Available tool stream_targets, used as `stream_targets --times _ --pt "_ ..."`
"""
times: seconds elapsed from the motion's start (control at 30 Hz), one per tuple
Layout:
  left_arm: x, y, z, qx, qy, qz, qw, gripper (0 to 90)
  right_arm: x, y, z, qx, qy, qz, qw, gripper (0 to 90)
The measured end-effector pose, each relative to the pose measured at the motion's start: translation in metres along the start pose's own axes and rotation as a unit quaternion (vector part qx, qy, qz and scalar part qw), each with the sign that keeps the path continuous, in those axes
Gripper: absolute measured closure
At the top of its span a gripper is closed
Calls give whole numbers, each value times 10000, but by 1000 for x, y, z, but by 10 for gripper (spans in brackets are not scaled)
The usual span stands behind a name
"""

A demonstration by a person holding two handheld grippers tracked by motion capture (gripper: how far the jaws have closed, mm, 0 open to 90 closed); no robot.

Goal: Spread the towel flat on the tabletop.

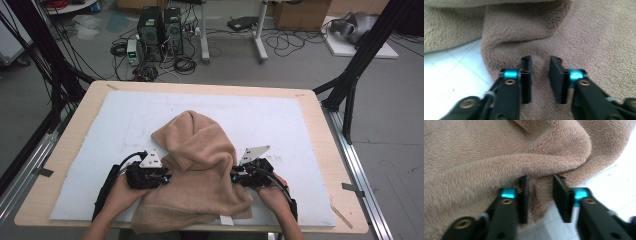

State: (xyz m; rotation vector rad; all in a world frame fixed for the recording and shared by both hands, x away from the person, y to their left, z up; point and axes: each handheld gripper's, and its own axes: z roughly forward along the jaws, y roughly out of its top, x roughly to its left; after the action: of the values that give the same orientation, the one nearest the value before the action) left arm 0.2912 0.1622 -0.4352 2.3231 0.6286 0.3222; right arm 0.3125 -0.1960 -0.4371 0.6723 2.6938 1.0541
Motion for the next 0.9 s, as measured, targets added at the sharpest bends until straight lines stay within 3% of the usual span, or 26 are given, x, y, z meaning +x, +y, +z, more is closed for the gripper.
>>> stream_targets --times 0.07,0.17,0.23,0.43,0.47,0.6,0.63,0.67,0.77,0.9 --pt "-3 2 0 26 46 47 10000 836 -1 2 1 37 -54 -42 10000 816" --pt "-3 2 -2 32 87 39 9999 858 -6 4 0 77 62 64 9999 843" --pt "-7 1 -9 -94 164 90 9998 861 -6 5 -4 74 59 8 10000 845" --pt "-13 0 -51 -764 401 -19 9963 864 0 14 -46 -376 -106 -119 9992 847" --pt "-13 1 -58 -856 434 -30 9954 864 3 20 -62 -525 -183 -180 9983 846" --pt "-19 8 -84 -1130 586 69 9918 864 9 30 -80 -617 -321 -328 9970 846" --pt "-18 10 -87 -1129 680 108 9912 863 8 35 -84 -558 -477 -461 9962 846" --pt "-16 10 -87 -1097 771 133 9909 863 8 35 -84 -558 -477 -461 9962 846" --pt "-4 10 -76 -1048 860 -67 9907 862 -5 34 -71 -381 -559 -304 9972 845" --pt "15 14 -40 -711 939 -283 9926 856 -28 27 -43 -280 -648 62 9975 839"
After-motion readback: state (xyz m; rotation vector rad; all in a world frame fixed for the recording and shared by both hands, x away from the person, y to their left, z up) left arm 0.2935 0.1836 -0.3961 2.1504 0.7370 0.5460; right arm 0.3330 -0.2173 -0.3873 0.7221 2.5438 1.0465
